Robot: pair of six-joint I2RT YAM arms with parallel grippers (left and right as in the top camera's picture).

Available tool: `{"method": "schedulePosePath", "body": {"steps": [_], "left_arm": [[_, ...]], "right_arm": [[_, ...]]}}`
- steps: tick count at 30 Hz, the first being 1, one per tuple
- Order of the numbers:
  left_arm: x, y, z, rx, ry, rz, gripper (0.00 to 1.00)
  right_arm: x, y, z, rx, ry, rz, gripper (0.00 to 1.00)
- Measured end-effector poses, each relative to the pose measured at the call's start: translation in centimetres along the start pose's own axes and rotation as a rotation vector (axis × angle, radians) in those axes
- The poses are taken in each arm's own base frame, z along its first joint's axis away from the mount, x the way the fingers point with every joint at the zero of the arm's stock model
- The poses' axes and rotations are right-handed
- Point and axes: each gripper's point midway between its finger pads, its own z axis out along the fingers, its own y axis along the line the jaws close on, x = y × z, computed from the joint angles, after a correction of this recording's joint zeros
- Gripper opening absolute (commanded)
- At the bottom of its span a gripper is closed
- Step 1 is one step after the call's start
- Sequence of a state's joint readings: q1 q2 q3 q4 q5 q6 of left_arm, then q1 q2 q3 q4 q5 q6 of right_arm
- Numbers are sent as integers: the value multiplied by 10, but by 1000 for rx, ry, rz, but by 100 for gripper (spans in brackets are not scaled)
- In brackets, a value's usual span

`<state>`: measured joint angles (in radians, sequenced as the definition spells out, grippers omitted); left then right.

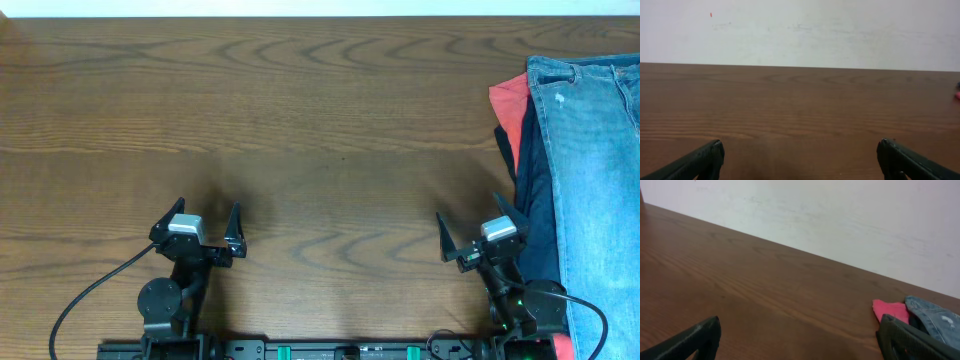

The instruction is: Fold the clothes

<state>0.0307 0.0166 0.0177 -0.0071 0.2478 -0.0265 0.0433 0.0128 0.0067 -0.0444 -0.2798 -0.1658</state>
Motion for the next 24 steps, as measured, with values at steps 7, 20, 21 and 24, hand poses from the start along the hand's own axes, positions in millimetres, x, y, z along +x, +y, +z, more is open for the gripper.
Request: {"method": "schedulePosePath", "body": {"steps": [7,20,21,24], "left_arm": [[-1,0,0,1,-6,1,98],[-2,-10,0,58,-8,2,98],[-2,-11,0,66,-8,1,98],[-6,-17,-2,93,-7,-19,98]], "right_arm": [[-1,5,0,-29,-7,-1,99],[-12,27,-3,-165,-46,125,99],[-14,29,-3,-176,-51,155,99],[-18,32,-4,-202,-55,231,99]]}}
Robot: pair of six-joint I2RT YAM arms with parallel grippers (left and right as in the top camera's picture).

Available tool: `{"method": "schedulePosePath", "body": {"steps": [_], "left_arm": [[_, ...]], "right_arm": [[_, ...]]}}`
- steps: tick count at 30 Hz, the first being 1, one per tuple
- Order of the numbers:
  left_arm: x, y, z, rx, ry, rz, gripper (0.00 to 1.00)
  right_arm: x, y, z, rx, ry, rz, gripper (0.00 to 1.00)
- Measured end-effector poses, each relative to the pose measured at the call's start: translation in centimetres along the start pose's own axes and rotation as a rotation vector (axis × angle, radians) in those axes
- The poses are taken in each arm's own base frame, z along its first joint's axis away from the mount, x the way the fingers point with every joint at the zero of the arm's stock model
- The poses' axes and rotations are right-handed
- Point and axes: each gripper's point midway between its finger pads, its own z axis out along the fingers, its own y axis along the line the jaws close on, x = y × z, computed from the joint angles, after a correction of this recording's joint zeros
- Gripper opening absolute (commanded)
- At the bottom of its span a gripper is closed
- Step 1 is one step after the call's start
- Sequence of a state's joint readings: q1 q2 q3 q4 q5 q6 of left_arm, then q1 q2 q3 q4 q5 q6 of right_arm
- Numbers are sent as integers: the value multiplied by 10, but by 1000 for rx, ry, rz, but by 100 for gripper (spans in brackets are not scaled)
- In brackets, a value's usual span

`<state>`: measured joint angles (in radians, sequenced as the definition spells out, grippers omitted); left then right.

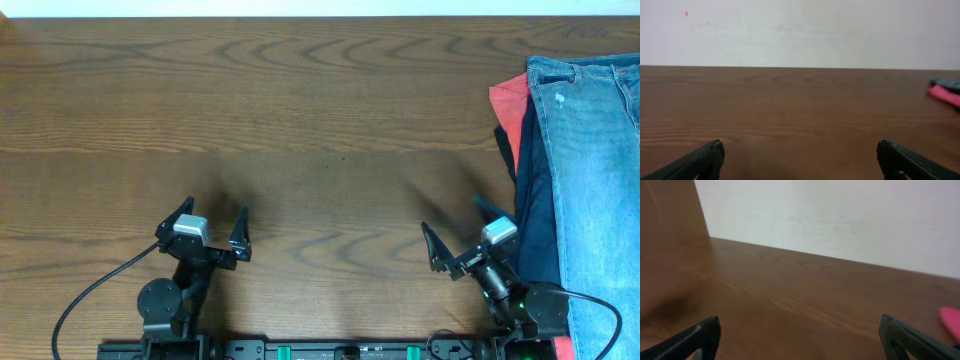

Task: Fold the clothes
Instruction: 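Move the right gripper over the clothes stack toward the light-blue jeans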

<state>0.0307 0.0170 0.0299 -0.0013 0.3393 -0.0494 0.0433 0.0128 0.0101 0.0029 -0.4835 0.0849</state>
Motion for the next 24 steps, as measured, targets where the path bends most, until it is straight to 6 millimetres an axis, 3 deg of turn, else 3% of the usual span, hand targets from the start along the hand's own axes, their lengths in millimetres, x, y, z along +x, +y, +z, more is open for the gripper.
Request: {"method": "schedulePosePath", "body": {"steps": [3,7,13,20,24], "left_arm": [[-19,-5,-4,13,-22,-20,98],[-55,-13,-15,14,-5,-42,98],[-72,-14,-13,-22,238,-130,98],[-89,-14,6,-50,536,-223,98],[-86,-11,17,-73,709,-277,98]], "right_arm": [[-8,2,-1,-6,1,42,99],[-33,0,-3,31,19,80,99],[-66,-12,12,91,178,173,99],[-59,-35,49,144,546,333,99],[-57,-38,74,100,684,414,99]]}}
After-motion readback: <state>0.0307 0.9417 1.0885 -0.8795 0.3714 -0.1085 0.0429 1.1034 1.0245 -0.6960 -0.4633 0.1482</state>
